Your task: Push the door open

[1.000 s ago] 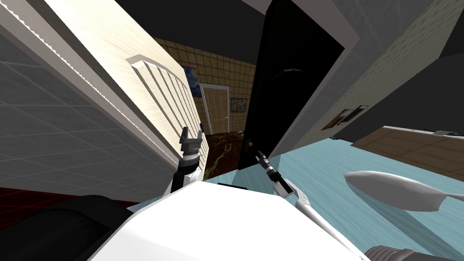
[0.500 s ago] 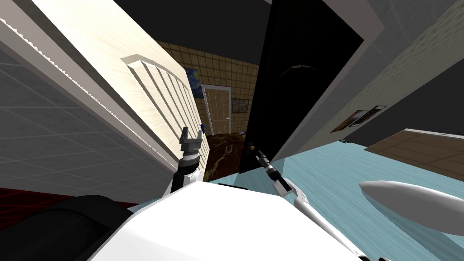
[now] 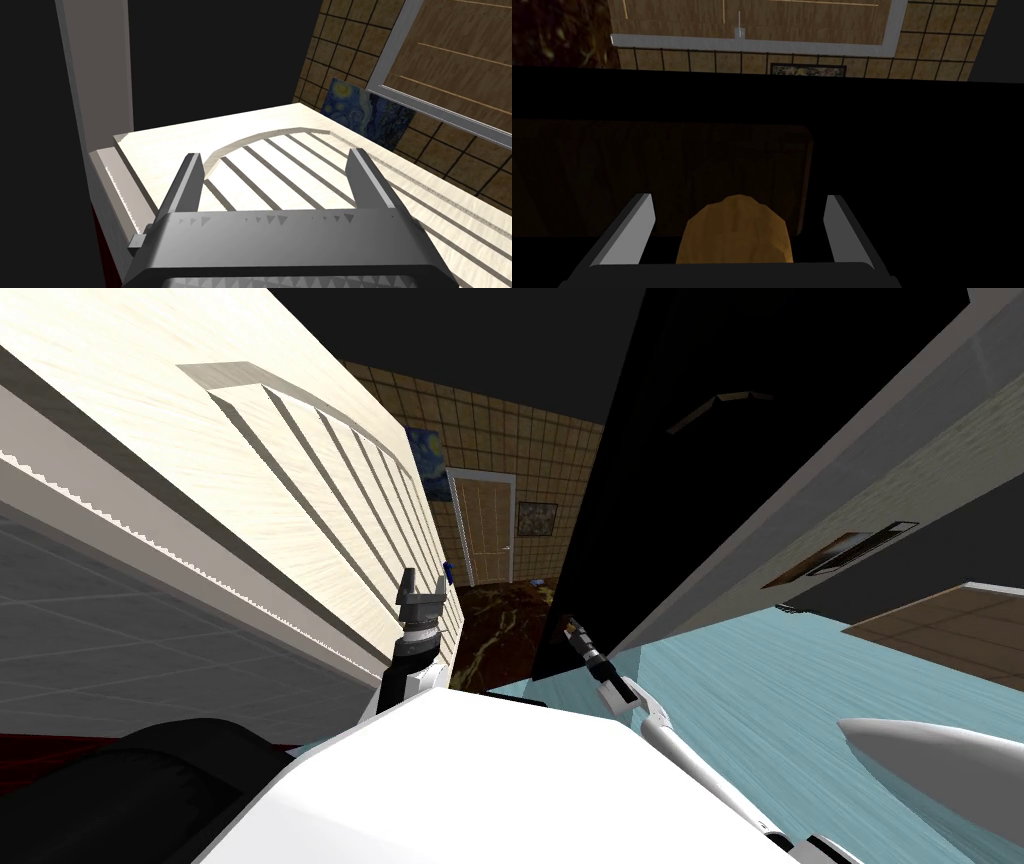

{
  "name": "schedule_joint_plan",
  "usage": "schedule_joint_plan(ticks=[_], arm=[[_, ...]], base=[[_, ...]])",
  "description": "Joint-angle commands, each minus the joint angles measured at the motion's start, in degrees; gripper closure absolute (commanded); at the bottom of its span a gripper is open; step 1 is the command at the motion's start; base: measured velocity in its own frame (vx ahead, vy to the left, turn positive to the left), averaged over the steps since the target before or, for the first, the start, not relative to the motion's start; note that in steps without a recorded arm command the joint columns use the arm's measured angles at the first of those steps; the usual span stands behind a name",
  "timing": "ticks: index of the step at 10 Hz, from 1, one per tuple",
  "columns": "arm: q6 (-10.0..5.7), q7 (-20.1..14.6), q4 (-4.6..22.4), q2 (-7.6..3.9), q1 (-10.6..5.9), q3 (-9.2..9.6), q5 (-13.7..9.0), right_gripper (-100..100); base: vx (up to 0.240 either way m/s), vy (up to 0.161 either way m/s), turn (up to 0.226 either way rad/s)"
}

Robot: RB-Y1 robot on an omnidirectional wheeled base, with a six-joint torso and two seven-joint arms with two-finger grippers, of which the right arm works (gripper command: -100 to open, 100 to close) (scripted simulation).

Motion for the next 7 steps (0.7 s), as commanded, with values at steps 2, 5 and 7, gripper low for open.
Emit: schedule_joint_plan(ticks=[2, 5, 7], arm=[[-0.04, 0.0, -0.1, -0.06, 0.08, 0.02, 0.0, 100], [-0.04, 0.0, -0.1, -0.06, 0.08, 0.02, 0.0, 100], [-0.08, 0.4, 1.5, 0.79, -1.37, -0.35, 0.0, 100]], base=[[-0.017, -0.008, 0.003], [-0.005, -0.003, 0.008], [0.030, 0.016, -0.037]])
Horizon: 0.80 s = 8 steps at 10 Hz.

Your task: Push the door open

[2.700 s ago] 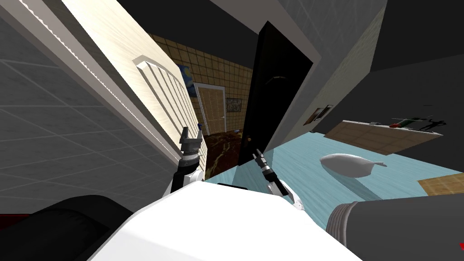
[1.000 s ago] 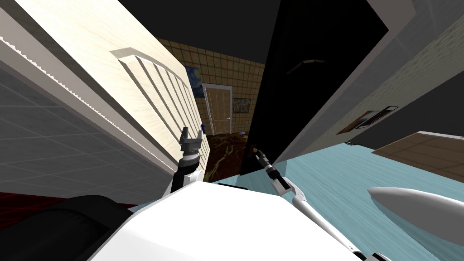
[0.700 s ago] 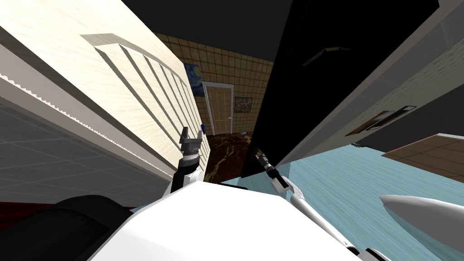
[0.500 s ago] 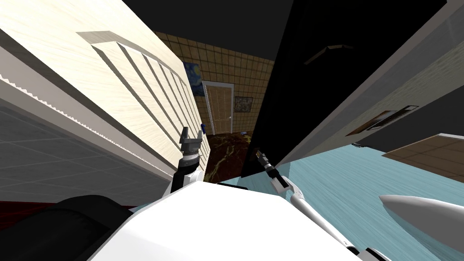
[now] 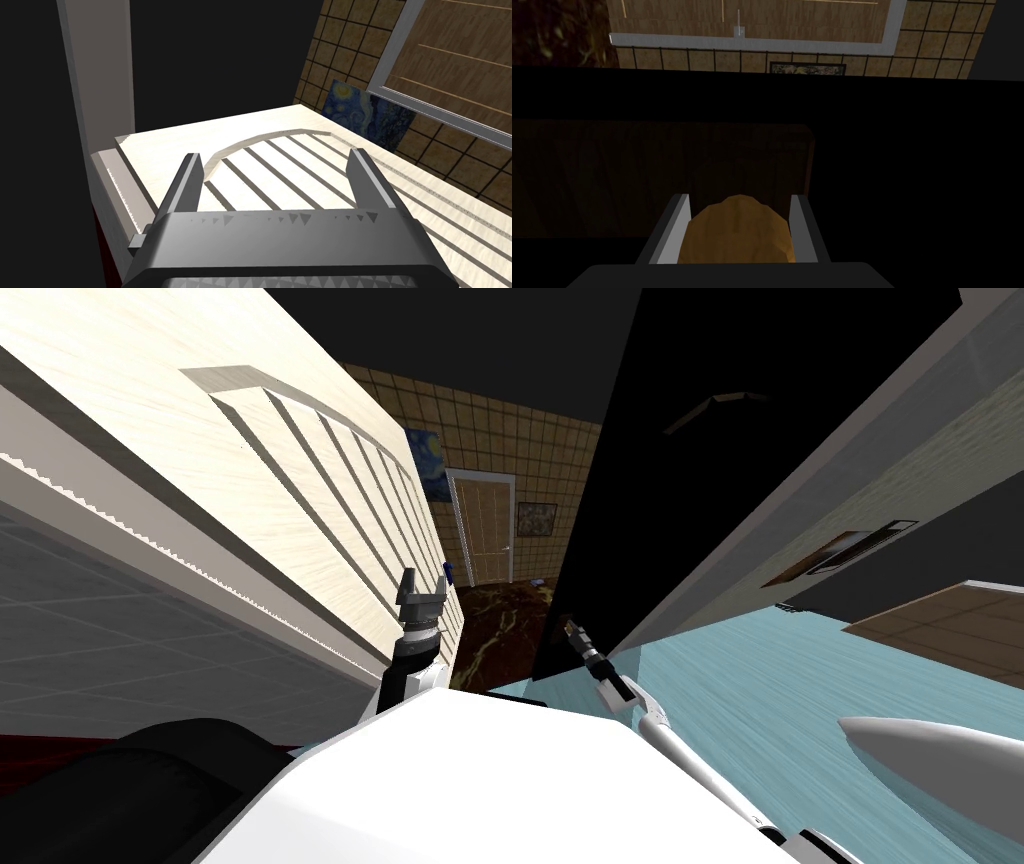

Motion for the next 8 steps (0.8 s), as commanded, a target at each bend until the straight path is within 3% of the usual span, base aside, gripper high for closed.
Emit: schedule_joint_plan(ticks=[1, 5, 6, 8], arm=[[-0.31, 0.4, 2.0, 0.83, -1.57, -0.56, 0.0, 100], [-0.63, 1.6, 7.1, 3.37, -5.32, -1.53, 0.0, 100], [-0.63, 1.6, 7.1, 3.37, -5.32, -1.53, 0.0, 100], [-0.77, 2.1, 9.3, 4.44, -6.90, -1.93, 0.0, 100]], base=[[0.098, 0.058, -0.089], [0.111, 0.071, -0.073], [0.096, 0.045, -0.044], [0.058, 0.029, -0.045]])
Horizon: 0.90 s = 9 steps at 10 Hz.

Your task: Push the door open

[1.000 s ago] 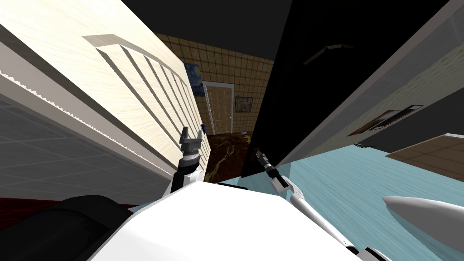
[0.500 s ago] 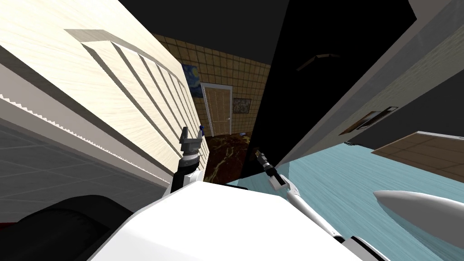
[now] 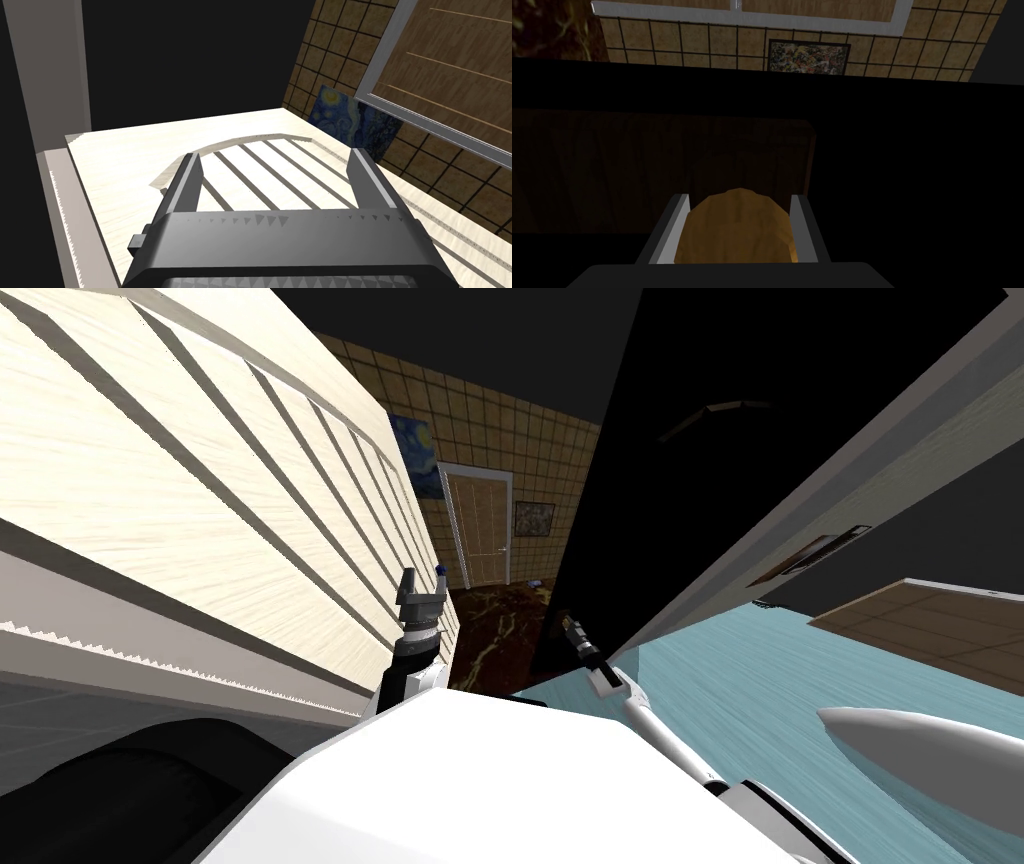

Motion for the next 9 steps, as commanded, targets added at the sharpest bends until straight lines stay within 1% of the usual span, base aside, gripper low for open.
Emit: schedule_joint_plan(ticks=[1, 3, 4, 5, 7, 8, 9], arm=[[-0.14, 0.7, 2.0, 0.53, -1.51, -1.20, -0.2, 100], [-0.29, 1.2, 4.4, 1.70, -3.25, -1.64, -0.2, 100], [-0.29, 1.2, 4.4, 1.70, -3.25, -1.64, -0.2, 100], [-0.45, 1.7, 6.8, 2.92, -5.05, -2.11, -0.1, 100], [-0.61, 2.3, 9.4, 4.21, -6.95, -2.60, -0.1, 100], [-0.77, 2.9, 12.0, 5.52, -8.88, -3.09, -0.1, 100], [-0.86, 3.2, 13.4, 6.18, -9.86, -3.34, -0.1, 100]], base=[[0.078, 0.049, -0.089], [0.085, 0.070, -0.087], [0.070, 0.040, -0.028], [0.104, 0.050, -0.077], [0.104, 0.080, -0.121], [0.121, 0.085, -0.206], [0.129, 0.083, -0.145]])
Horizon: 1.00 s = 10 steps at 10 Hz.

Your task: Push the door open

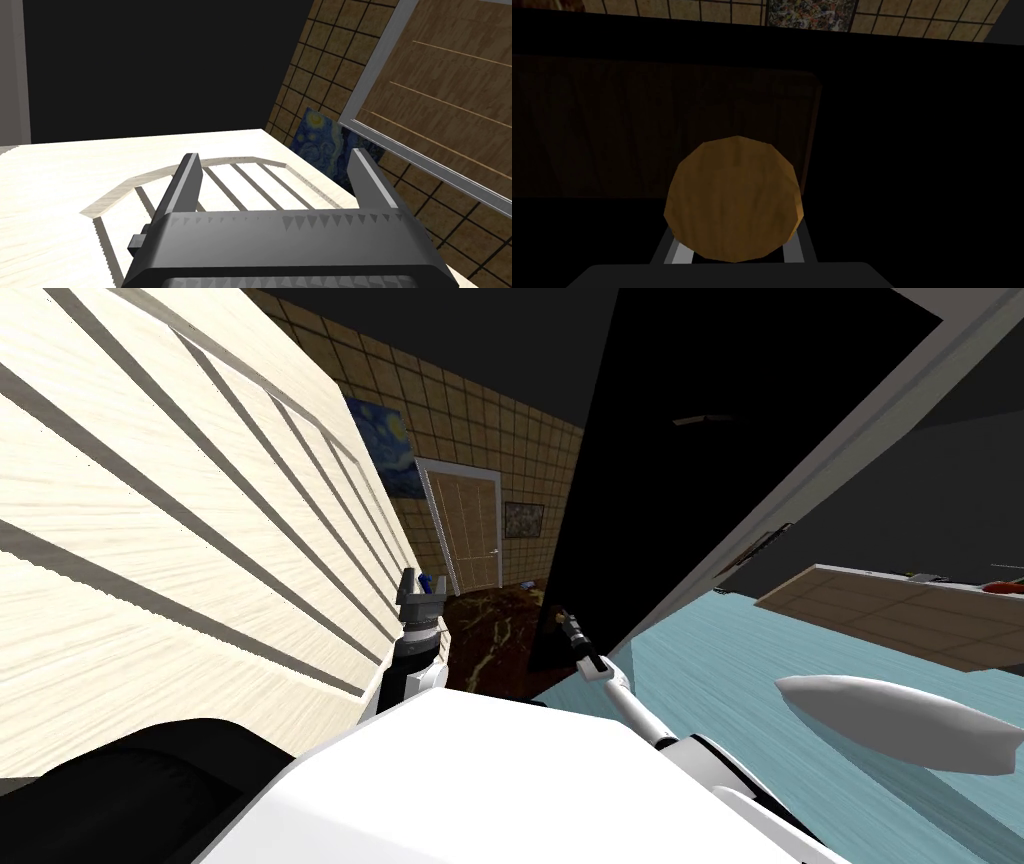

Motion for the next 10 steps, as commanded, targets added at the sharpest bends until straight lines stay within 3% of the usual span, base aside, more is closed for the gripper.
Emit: schedule_joint_plan(ticks=[1, 2, 3, 10], arm=[[-0.36, 0.0, 1.7, -0.09, -1.46, -0.64, -0.1, 100], [-0.44, 0.3, 3.0, 0.57, -2.44, -0.89, -0.1, 100], [-0.05, -0.5, 2.2, -0.05, -1.98, -0.14, -0.2, -100], [2.48, -2.8, 0.5, -1.57, -2.50, 2.01, -0.4, -100]], base=[[0.103, 0.042, -0.044], [0.087, 0.021, -0.042], [-0.076, 0.005, -0.016], [-0.210, 0.001, -0.005]])
